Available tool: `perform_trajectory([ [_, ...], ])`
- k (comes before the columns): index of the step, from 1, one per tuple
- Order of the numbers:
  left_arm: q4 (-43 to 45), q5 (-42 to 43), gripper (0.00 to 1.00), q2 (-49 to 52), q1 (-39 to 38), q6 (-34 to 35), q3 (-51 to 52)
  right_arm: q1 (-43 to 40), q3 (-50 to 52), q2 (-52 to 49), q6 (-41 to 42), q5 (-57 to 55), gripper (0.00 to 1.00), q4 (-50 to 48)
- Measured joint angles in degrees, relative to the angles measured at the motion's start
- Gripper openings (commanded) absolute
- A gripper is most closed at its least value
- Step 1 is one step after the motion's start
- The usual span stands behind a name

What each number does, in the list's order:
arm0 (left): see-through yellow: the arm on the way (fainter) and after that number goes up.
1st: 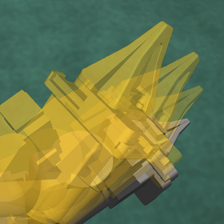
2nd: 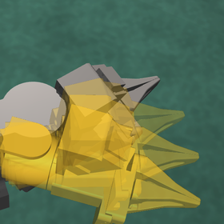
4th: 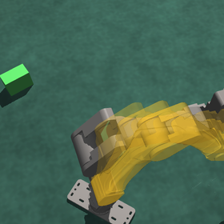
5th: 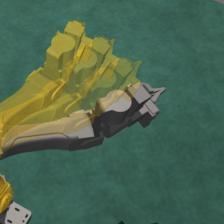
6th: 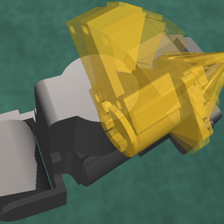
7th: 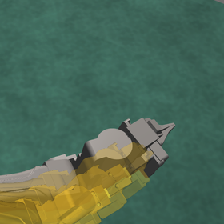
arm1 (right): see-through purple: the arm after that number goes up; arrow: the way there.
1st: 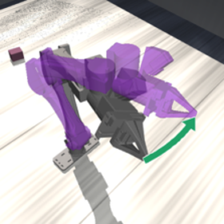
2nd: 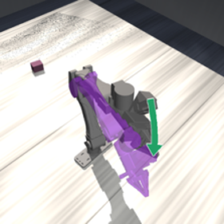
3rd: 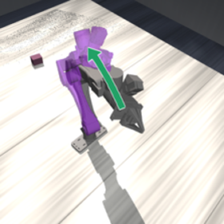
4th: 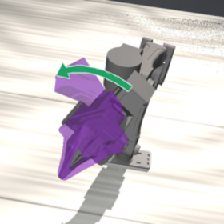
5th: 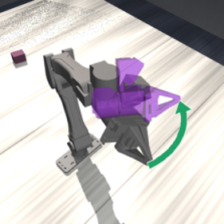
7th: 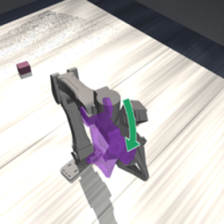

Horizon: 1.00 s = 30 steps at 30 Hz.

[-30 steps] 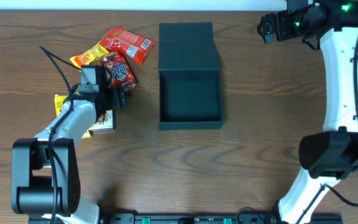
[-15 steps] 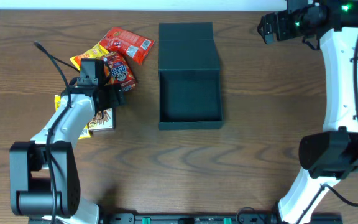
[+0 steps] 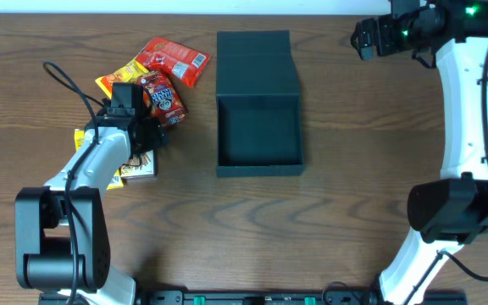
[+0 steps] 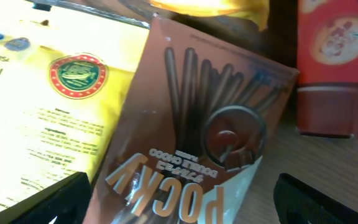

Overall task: Pack container
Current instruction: 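Grasp the Pocky box with the left gripper and lift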

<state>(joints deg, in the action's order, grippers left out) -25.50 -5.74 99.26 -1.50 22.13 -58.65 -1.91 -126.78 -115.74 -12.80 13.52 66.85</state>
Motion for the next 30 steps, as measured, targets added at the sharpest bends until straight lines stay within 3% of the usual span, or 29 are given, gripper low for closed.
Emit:
perform_trajectory([
  [18,4.8,4.1,0.95,0.2,2.9,-3.6,1.0,0.0,0.0,0.0,0.7,0.8,0.99,0.0],
  [25,4.9,5.6,0.95,4.4,2.9,-4.4,1.0,0.0,0.0,0.0,0.7,1.1,0.99,0.0],
  [28,4.9,5.6,1.0,4.6,2.9,-4.4,1.1,0.0,0.0,0.0,0.7,1.1,0.99,0.0],
  [30,4.9,5.7,0.93,4.6,2.9,-4.4,1.1,0.0,0.0,0.0,0.7,1.1,0.99,0.0],
])
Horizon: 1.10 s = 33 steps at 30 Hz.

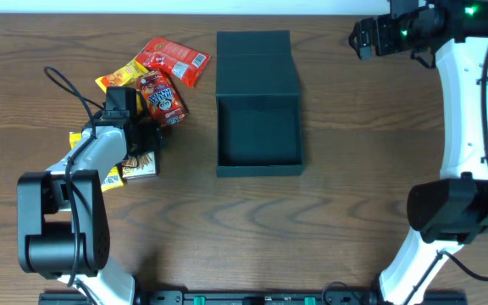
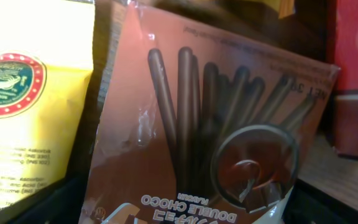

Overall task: Pack container
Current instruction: 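Grasp the Pocky box with the left gripper and lift, then carry the Pocky box into the black box's left side and lower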

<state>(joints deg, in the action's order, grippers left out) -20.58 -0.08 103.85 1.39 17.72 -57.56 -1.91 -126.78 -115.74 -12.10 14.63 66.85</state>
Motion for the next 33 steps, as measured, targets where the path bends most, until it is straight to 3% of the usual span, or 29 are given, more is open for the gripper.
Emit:
perform_trajectory([
  [5,0.0,0.1,0.83,0.0,0.0,-0.4,0.0,0.0,0.0,0.0,0.0,0.0,0.99,0.0],
  [15,-4.1,0.1,0.8,0.0,0.0,-0.9,-3.0,0.0,0.0,0.0,0.0,0.0,0.99,-0.5],
  [23,-13.3,0.0,0.79,0.0,-0.4,-2.1,-12.4,0.0,0.0,0.0,0.0,0.0,0.99,-2.4],
  [33,-19.5,-0.6,0.78,-2.8,-8.7,-4.0,-23.0,-1.3,0.0,0.0,0.1,0.0,0.99,-4.9],
])
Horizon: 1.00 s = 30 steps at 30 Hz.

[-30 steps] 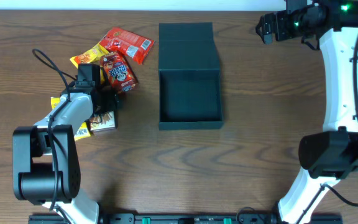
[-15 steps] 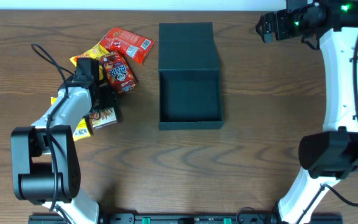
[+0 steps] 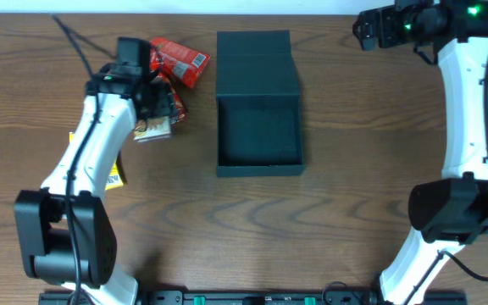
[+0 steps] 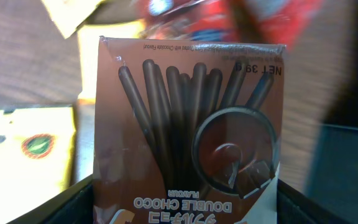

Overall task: Pack container
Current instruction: 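Carry the Pocky box into the black box's left side and lower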

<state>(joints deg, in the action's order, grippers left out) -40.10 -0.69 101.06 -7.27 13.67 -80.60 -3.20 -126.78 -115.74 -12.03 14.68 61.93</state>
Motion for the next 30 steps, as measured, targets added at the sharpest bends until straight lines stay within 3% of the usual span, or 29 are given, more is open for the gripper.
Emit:
perform_trajectory([
  [13,8.7,0.1,0.78,0.3,-21.3,8.5,-1.3,-9.5,0.0,0.0,1.7,-0.1,0.99,1.2],
  [19,14.1,0.5,0.76,5.5,-26.1,12.1,-1.4,-10.0,0.0,0.0,2.1,-0.1,0.99,2.2],
  [30,14.0,1.6,0.8,10.0,-28.8,18.1,-3.5,-10.0,0.0,0.0,2.1,-0.1,0.99,3.7],
])
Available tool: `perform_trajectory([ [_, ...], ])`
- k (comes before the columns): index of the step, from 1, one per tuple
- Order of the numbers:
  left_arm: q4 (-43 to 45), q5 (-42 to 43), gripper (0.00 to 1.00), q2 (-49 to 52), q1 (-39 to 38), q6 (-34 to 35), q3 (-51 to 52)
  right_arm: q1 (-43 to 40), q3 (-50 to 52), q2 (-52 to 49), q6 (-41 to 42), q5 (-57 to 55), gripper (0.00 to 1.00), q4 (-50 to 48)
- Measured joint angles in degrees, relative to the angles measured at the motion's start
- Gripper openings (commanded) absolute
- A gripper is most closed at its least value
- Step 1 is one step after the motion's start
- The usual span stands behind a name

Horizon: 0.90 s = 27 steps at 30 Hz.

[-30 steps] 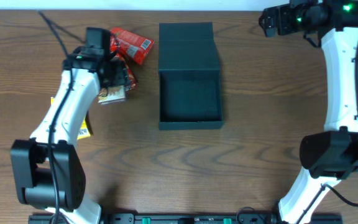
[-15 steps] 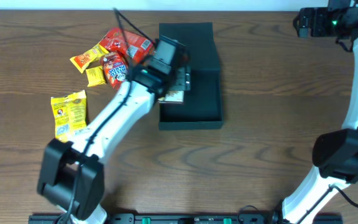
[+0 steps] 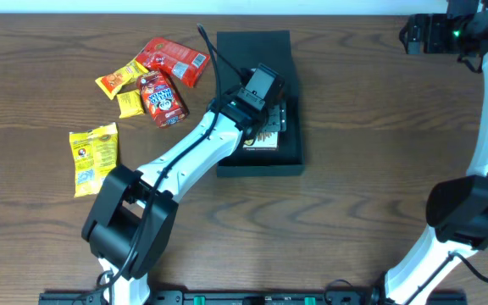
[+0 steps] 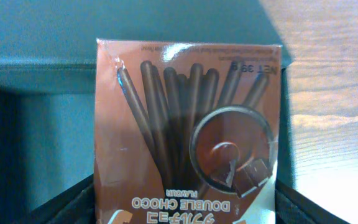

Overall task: Pack container
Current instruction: 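Carry the Pocky box into the black box's left side and lower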

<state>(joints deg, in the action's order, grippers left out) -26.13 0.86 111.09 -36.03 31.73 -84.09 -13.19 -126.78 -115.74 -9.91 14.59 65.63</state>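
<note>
My left gripper [image 3: 259, 119] is shut on a brown Pocky box [image 4: 185, 124], holding it over the right side of the open dark green container [image 3: 227, 148]. In the left wrist view the box fills the frame, with the container's wall and the wood beyond it. The box [image 3: 271, 127] shows beside the gripper in the overhead view. Loose snacks lie at the left: a red packet [image 3: 173, 59], a red pouch [image 3: 161, 97], small yellow wrappers [image 3: 124, 81] and a yellow bag [image 3: 89, 158]. My right gripper [image 3: 413, 34] hangs at the far right corner; its jaws are too small to read.
The container's lid [image 3: 252, 59] lies flat behind it, joined to its far side. The right arm's white links run down the right edge of the table. Bare wood surrounds the container in front and to the right.
My left gripper has moved right with the Pocky box, from beside the red snacks to over the container. The right gripper has shifted further right along the far edge.
My left gripper stood open over the Pocky box among the snacks at the left, then lower around it. A second ago it held the box lifted near the red packets. Now the box is over the container's right side.
</note>
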Motion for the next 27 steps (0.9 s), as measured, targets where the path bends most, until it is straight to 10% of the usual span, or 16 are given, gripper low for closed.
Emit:
perform_trajectory([
  [14,-5.5,-3.9,0.82,1.0,1.4,0.4,-0.1,-0.2,0.0,0.0,0.0,0.0,0.99,0.4],
  [16,-3.1,-2.7,0.73,1.0,1.4,-1.0,-0.2,-0.2,0.0,0.0,0.0,0.0,0.99,0.5],
  [21,2.6,1.8,0.09,1.3,0.3,-5.0,-0.7,-0.2,0.0,0.0,0.0,0.0,0.99,0.5],
  [27,5.9,9.1,0.06,6.6,0.0,-6.4,-1.1,-0.2,0.0,0.0,0.0,0.0,0.99,0.6],
])
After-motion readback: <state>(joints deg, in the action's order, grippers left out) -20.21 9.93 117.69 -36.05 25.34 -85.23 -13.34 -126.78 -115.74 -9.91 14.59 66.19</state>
